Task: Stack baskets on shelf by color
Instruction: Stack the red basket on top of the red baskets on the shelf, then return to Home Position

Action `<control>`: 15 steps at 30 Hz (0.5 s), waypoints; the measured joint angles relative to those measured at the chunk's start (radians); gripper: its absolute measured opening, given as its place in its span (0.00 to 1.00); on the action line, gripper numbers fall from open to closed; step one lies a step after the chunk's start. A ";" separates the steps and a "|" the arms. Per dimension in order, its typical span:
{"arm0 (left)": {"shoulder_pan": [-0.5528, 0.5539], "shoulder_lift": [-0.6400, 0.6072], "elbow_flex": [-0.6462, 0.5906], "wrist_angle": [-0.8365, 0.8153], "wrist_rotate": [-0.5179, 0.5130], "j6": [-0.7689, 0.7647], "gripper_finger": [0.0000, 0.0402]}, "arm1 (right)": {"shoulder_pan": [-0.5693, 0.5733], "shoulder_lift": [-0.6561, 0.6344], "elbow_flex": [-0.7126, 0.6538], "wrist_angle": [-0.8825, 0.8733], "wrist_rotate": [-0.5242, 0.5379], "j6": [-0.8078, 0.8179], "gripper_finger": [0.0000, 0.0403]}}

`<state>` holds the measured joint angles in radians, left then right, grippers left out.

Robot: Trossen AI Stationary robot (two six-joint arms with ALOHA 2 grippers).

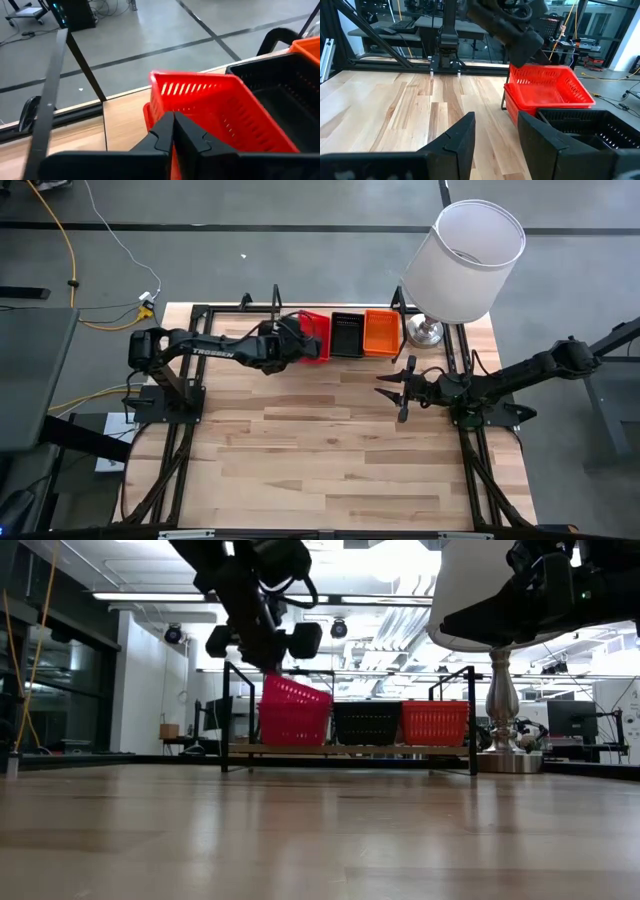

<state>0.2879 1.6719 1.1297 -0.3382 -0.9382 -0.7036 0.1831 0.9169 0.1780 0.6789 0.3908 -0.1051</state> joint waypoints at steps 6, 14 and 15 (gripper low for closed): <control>0.000 0.044 0.000 -0.001 0.006 0.000 0.00 | 0.000 0.000 0.000 -0.001 0.000 0.000 0.33; 0.000 -0.019 -0.001 0.015 -0.036 0.078 0.00 | 0.000 0.000 0.000 -0.002 0.000 0.000 0.33; -0.006 -0.039 -0.001 0.031 -0.033 0.121 0.00 | 0.000 0.000 0.000 -0.002 0.000 0.000 0.33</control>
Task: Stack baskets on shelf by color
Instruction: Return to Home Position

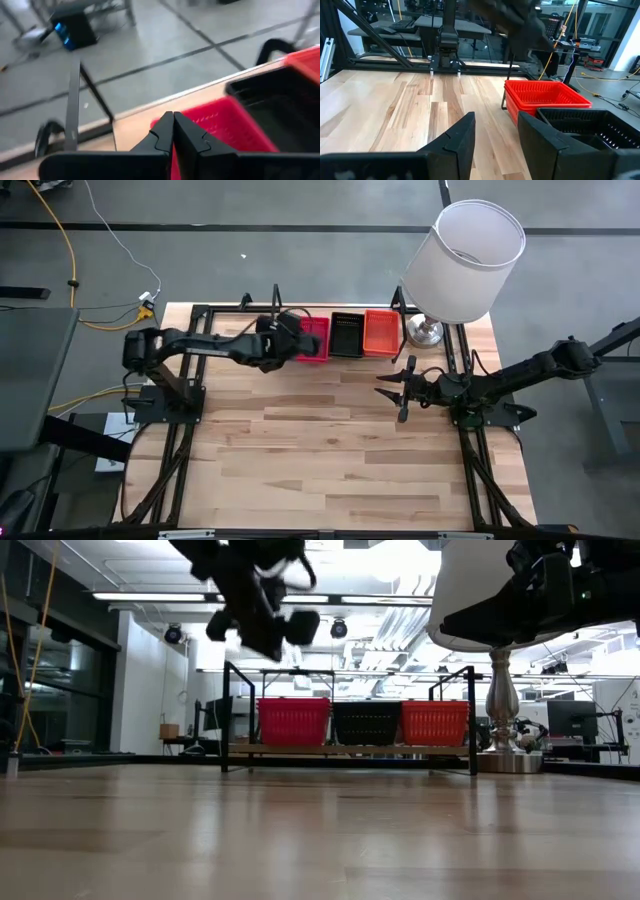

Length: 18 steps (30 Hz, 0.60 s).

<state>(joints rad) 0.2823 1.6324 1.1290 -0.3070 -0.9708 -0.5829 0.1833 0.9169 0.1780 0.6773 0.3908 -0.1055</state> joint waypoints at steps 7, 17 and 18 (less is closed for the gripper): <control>-0.123 -0.155 -0.006 0.123 0.218 0.395 0.00 | 0.000 0.000 0.000 0.000 0.000 -0.004 0.33; -0.417 -0.424 -0.346 0.579 0.572 0.739 0.00 | 0.000 0.000 0.000 -0.006 0.000 -0.003 0.33; -0.431 -0.462 -0.390 0.608 0.549 0.753 0.00 | 0.000 0.000 0.000 -0.010 0.000 0.000 0.33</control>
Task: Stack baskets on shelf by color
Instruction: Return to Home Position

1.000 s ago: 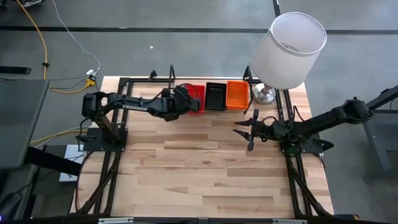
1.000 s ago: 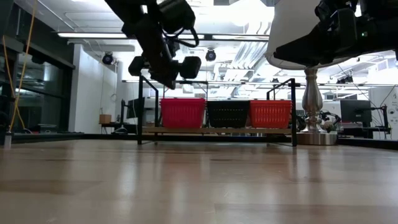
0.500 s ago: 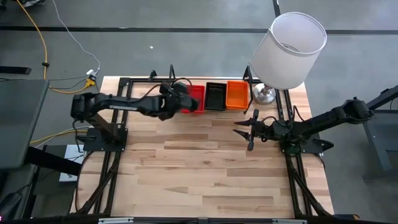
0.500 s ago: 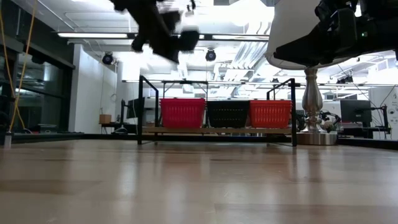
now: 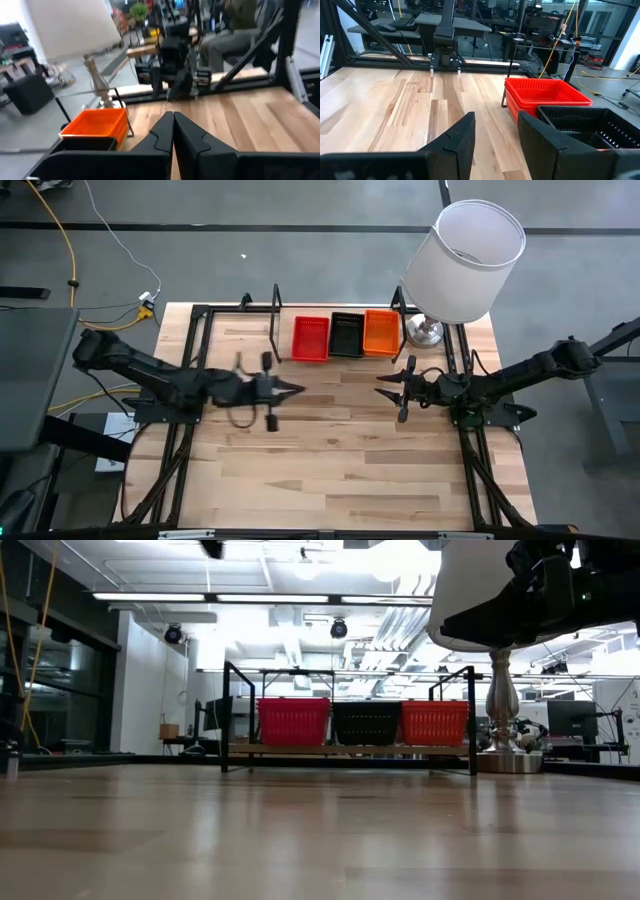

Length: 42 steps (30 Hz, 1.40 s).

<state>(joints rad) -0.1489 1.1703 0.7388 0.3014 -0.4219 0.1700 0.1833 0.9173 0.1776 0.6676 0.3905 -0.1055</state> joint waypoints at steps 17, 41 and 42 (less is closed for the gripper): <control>0.175 -0.745 -0.509 -0.050 0.300 -0.165 0.00 | 0.000 0.000 0.000 -0.006 0.000 0.000 0.33; 0.167 -1.084 -0.728 -0.194 0.078 -0.140 0.00 | -0.007 -0.281 0.000 -0.271 0.028 0.178 0.12; 0.167 -1.084 -0.728 -0.206 0.049 -0.140 0.00 | -0.013 -0.324 0.000 -0.335 0.022 0.194 0.07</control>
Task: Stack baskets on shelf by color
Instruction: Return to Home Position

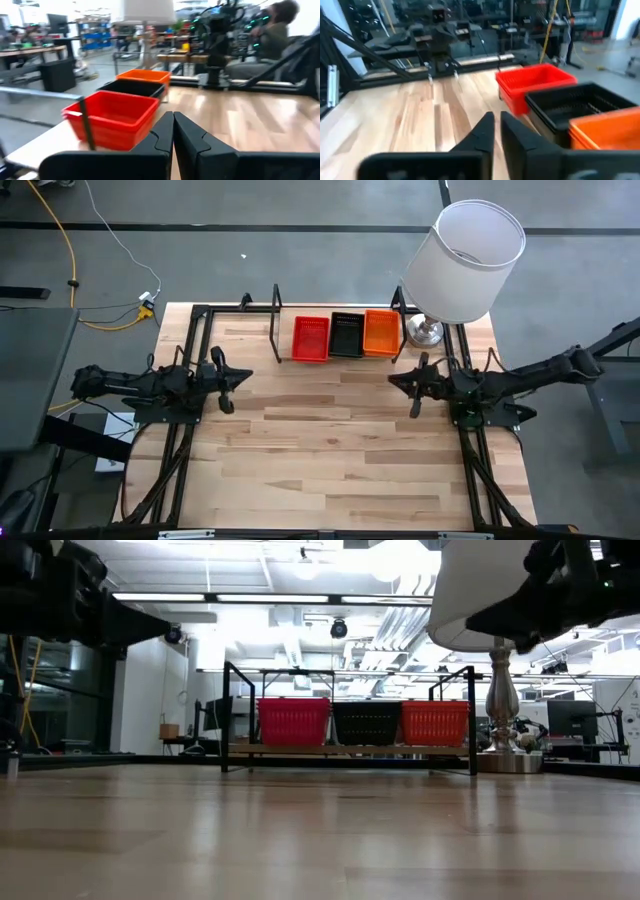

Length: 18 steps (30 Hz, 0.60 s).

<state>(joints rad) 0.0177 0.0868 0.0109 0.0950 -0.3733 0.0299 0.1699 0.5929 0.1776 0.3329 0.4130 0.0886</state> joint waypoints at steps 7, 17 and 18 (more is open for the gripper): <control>0.000 0.000 0.000 -0.002 -0.048 0.000 0.00 | -0.094 -0.261 -0.035 -0.159 -0.150 0.043 0.01; 0.000 0.000 0.000 -0.002 -0.050 0.000 0.00 | -0.326 -0.320 -0.138 -0.057 -0.448 0.027 0.00; 0.000 0.000 0.000 -0.002 -0.050 0.000 0.00 | -0.337 -0.320 -0.148 -0.039 -0.456 0.026 0.00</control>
<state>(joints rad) 0.0177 0.0868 0.0113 0.0933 -0.4229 0.0299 -0.1670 0.2728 0.0295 0.2941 -0.0429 0.1146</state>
